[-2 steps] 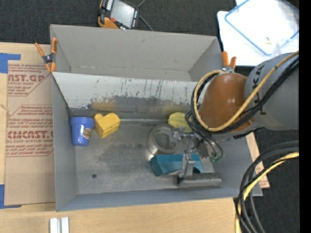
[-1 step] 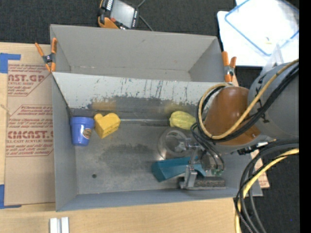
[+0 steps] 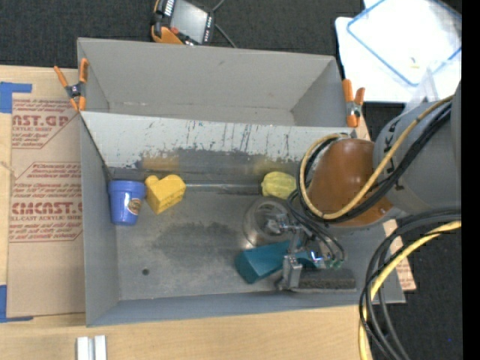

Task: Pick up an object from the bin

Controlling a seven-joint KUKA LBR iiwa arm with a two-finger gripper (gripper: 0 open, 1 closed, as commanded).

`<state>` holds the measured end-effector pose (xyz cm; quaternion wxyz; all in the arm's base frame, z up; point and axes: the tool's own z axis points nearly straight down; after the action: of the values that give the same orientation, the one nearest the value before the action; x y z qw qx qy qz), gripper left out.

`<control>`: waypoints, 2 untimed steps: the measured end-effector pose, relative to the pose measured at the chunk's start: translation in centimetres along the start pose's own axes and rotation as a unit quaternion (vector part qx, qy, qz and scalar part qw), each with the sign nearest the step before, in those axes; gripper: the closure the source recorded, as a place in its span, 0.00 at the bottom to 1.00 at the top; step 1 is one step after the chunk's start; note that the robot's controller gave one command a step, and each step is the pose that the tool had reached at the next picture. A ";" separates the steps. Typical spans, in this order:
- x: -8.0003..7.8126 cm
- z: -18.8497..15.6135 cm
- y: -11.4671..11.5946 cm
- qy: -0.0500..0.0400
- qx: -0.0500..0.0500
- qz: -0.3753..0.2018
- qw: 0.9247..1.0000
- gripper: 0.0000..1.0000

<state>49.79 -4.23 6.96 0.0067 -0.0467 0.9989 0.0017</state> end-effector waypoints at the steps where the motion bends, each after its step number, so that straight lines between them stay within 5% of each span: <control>1: 0.6 -0.2 0.6 0.000 0.001 0.083 0.997 1.00; 2: 0.6 -0.2 0.6 0.000 0.001 0.083 0.997 1.00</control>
Offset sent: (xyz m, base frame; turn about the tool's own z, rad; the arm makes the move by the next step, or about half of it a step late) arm 0.0000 0.0000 0.0000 0.0000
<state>49.13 -3.68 7.15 0.0071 0.0364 0.9993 0.0012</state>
